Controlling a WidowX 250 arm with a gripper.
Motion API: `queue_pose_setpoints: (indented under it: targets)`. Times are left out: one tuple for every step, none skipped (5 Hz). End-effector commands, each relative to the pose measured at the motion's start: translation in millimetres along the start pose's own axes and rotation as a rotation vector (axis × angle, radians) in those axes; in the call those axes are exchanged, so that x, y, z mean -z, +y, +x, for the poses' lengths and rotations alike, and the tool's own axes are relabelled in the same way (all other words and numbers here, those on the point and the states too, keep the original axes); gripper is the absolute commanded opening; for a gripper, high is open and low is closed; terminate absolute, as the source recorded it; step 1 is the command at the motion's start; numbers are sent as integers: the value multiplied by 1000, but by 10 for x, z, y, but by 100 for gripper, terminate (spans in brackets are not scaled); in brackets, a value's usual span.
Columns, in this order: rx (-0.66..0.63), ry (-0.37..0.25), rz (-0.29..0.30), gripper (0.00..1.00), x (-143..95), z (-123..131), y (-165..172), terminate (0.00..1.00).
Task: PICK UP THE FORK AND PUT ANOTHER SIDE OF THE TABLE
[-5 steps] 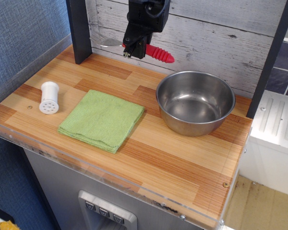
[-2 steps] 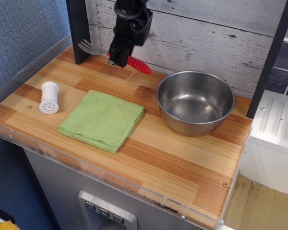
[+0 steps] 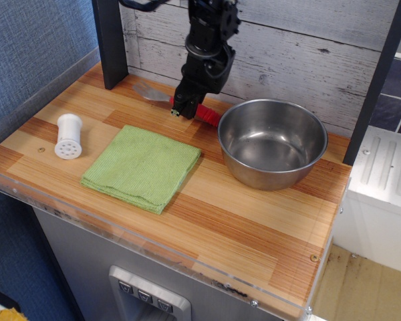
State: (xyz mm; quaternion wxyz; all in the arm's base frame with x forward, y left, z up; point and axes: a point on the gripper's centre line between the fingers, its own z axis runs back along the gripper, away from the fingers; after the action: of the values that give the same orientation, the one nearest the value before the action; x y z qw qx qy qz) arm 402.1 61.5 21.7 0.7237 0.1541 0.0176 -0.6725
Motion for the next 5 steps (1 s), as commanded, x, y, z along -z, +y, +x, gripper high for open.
queue_pose_setpoints:
  targets:
    - [-36,-48,-6,0,-54,84,33,0]
    - [-51,-48,-12,100,-73,89,33,0]
    - [-52,-51,2,100,-173,90,35,0]
    - [-58,-47,32,100,-287,75,50,0]
    - [-58,-38,67,100,-447,59,67,0]
